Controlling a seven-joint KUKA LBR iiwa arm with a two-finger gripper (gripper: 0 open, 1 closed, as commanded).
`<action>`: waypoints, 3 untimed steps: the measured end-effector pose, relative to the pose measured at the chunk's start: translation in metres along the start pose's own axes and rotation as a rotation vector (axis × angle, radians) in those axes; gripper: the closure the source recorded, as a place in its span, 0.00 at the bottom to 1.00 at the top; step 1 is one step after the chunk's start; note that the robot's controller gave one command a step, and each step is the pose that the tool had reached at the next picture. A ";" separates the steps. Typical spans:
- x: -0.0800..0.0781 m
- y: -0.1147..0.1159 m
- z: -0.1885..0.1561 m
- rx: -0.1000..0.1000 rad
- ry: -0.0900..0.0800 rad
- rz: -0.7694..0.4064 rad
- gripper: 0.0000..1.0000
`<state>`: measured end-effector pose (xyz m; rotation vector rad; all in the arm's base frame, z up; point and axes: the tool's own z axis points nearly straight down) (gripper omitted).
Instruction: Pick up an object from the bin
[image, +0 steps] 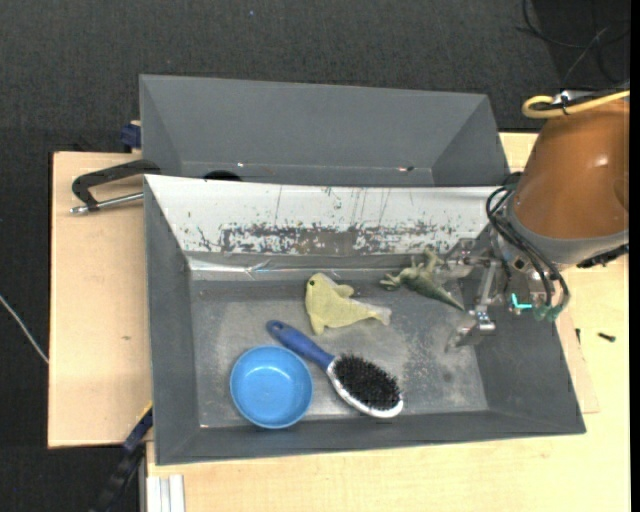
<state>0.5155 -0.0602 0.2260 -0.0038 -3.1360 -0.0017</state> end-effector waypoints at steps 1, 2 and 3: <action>-0.079 0.091 0.144 -0.001 -0.010 0.173 0.00; -0.079 0.104 0.124 -0.004 -0.012 0.402 0.00; -0.086 0.112 0.125 -0.004 -0.010 0.584 0.00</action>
Offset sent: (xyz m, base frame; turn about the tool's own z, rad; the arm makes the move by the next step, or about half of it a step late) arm 0.0810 0.0958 -0.1560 0.1745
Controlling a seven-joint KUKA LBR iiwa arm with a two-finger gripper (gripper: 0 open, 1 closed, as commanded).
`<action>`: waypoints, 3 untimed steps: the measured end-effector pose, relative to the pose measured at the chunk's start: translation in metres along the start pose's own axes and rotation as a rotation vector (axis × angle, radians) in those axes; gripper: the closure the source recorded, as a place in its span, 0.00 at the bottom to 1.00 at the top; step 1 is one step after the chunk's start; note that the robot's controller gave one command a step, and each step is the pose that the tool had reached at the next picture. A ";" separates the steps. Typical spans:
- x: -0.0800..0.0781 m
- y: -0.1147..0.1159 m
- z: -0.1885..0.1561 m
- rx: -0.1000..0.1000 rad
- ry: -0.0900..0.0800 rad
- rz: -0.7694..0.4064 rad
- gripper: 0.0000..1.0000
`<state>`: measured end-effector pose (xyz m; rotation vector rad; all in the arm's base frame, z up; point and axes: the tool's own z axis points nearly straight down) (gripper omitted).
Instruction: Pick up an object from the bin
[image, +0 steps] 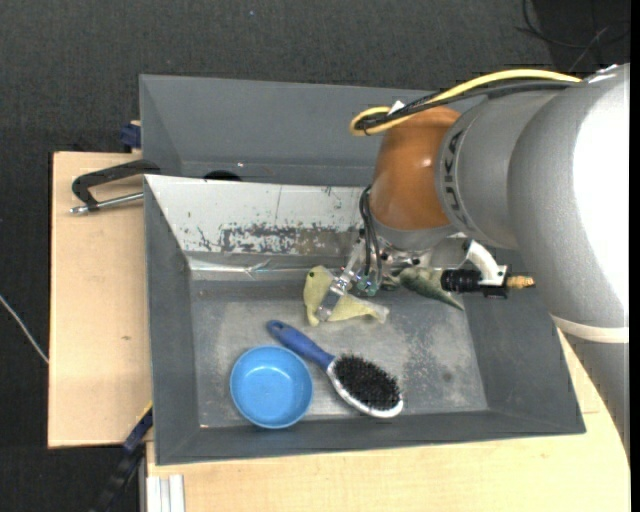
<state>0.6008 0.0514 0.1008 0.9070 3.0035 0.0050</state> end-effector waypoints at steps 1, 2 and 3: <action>0.002 -0.003 0.025 0.000 0.004 0.131 0.00; 0.001 -0.001 0.023 0.001 0.001 0.128 0.00; 0.002 0.001 0.020 -0.001 0.003 0.127 1.00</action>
Offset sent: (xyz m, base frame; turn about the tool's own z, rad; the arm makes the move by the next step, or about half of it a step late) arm -0.0056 -0.0024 -0.0308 0.1345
